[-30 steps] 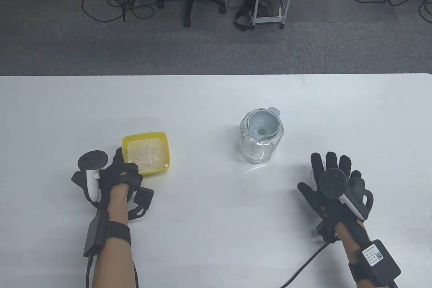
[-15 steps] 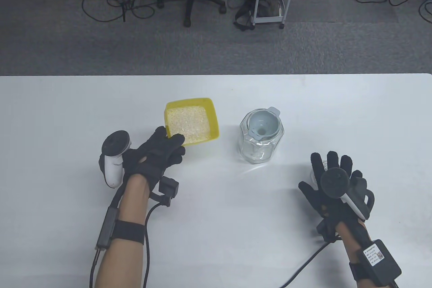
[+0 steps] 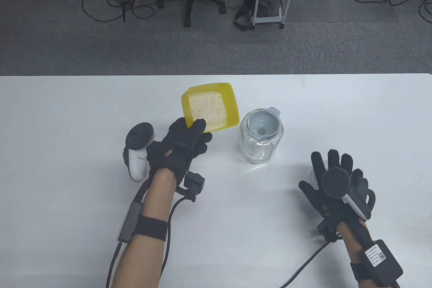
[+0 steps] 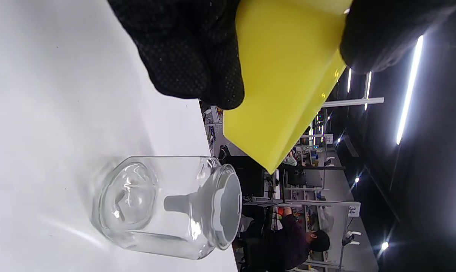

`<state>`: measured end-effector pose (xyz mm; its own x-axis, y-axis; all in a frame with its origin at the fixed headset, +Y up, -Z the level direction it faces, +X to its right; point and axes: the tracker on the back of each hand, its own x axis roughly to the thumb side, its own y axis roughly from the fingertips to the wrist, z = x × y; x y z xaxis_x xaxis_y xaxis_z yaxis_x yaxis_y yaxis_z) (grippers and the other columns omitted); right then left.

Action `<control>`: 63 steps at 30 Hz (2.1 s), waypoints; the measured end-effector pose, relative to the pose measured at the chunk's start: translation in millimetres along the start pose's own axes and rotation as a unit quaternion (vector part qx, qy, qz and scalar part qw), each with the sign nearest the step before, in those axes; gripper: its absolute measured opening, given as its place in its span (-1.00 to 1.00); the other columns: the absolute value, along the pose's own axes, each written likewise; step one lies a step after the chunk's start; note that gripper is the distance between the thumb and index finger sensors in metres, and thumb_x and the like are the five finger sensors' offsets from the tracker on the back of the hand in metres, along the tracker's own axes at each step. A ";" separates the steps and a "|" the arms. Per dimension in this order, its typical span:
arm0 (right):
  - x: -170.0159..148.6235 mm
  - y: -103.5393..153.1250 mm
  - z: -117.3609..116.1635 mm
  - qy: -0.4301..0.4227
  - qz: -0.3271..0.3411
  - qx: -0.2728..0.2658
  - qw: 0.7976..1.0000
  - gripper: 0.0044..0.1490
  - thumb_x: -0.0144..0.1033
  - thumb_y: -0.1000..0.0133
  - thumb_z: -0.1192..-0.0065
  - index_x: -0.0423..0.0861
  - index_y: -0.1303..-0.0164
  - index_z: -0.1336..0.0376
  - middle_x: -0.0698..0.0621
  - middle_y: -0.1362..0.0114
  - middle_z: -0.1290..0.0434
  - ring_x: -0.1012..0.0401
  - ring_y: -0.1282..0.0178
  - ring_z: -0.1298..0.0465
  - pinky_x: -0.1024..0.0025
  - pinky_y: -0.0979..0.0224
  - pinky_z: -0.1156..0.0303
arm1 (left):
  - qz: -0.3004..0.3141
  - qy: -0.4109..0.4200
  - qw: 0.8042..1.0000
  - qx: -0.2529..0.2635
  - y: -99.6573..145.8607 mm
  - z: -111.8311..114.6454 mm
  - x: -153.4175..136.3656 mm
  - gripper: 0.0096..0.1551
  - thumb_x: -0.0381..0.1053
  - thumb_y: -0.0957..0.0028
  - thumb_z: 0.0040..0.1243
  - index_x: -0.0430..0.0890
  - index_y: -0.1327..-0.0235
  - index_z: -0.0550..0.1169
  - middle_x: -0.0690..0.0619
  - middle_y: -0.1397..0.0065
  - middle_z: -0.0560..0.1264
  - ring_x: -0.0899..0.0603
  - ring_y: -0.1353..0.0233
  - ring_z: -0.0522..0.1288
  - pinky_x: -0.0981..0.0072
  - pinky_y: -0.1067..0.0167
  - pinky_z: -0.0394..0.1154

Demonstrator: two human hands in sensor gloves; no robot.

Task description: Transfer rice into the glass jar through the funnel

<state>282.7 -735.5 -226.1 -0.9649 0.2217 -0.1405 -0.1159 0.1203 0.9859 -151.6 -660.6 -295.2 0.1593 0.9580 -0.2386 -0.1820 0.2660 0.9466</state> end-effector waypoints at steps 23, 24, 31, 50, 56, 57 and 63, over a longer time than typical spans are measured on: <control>2.7 0.1 1.1 0.010 0.007 0.000 1.000 0.12 0.43 0.11 -0.19 0.37 -0.49 0.30 -0.04 -0.75 0.32 -0.19 -0.70 0.36 -0.44 -0.53 0.29 | 0.071 -0.237 0.959 0.134 -19.3 78.6 43.3 0.13 0.48 -0.17 0.40 0.09 -0.69 0.02 0.02 -0.74 0.28 -0.09 -0.60 0.59 0.08 -0.50 0.59; 2.8 0.0 1.1 0.010 0.008 0.000 1.000 0.12 0.43 0.11 -0.18 0.37 -0.50 0.30 -0.04 -0.75 0.32 -0.19 -0.70 0.36 -0.44 -0.53 0.29 | 0.073 -0.242 0.958 0.136 -19.4 79.5 43.5 0.14 0.48 -0.15 0.41 0.10 -0.69 0.02 0.03 -0.74 0.28 -0.09 -0.60 0.59 0.08 -0.51 0.59; 3.4 -0.4 1.6 0.011 0.009 -0.001 1.000 0.13 0.43 0.11 -0.19 0.36 -0.50 0.30 -0.05 -0.75 0.32 -0.20 -0.70 0.36 -0.44 -0.53 0.29 | 0.094 -0.255 0.952 0.144 -20.1 84.0 41.0 0.14 0.47 -0.13 0.44 0.14 -0.68 0.02 0.07 -0.75 0.27 -0.09 -0.61 0.57 0.06 -0.52 0.57; 4.8 0.0 2.1 0.011 0.013 -0.004 1.000 0.13 0.43 0.11 -0.19 0.36 -0.50 0.31 -0.05 -0.75 0.34 -0.19 -0.70 0.36 -0.44 -0.53 0.28 | 0.107 -0.249 0.953 0.135 -20.0 90.5 38.4 0.13 0.45 -0.13 0.46 0.17 -0.67 0.01 0.10 -0.77 0.25 -0.09 -0.63 0.55 0.05 -0.53 0.55; 6.0 0.3 2.1 0.012 0.017 -0.004 1.000 0.13 0.44 0.11 -0.18 0.36 -0.50 0.30 -0.05 -0.75 0.33 -0.20 -0.70 0.36 -0.44 -0.53 0.28 | 0.112 -0.263 0.946 0.151 -19.3 97.6 35.9 0.13 0.45 -0.13 0.45 0.18 -0.66 0.00 0.11 -0.77 0.24 -0.08 -0.63 0.54 0.05 -0.53 0.55; 6.5 0.4 1.9 0.014 0.018 -0.003 1.000 0.13 0.44 0.11 -0.18 0.36 -0.50 0.31 -0.05 -0.75 0.33 -0.20 -0.70 0.36 -0.44 -0.52 0.28 | 0.113 -0.266 0.945 0.152 -18.9 98.7 36.2 0.13 0.45 -0.13 0.46 0.18 -0.66 0.00 0.11 -0.77 0.24 -0.08 -0.63 0.54 0.05 -0.53 0.55; 8.1 0.3 -0.1 0.019 0.020 0.000 1.000 0.14 0.44 0.11 -0.18 0.36 -0.50 0.31 -0.05 -0.75 0.33 -0.20 -0.69 0.36 -0.44 -0.52 0.28 | 0.116 -0.273 0.943 0.151 -18.7 101.8 36.6 0.13 0.45 -0.13 0.45 0.19 -0.66 0.00 0.12 -0.78 0.23 -0.07 -0.64 0.54 0.06 -0.54 0.55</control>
<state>274.8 -733.7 -226.9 -0.9769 0.1897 -0.0983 -0.0778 0.1128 0.9906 -43.6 -641.4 -299.6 0.6404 0.7664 0.0510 -0.0014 -0.0652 0.9979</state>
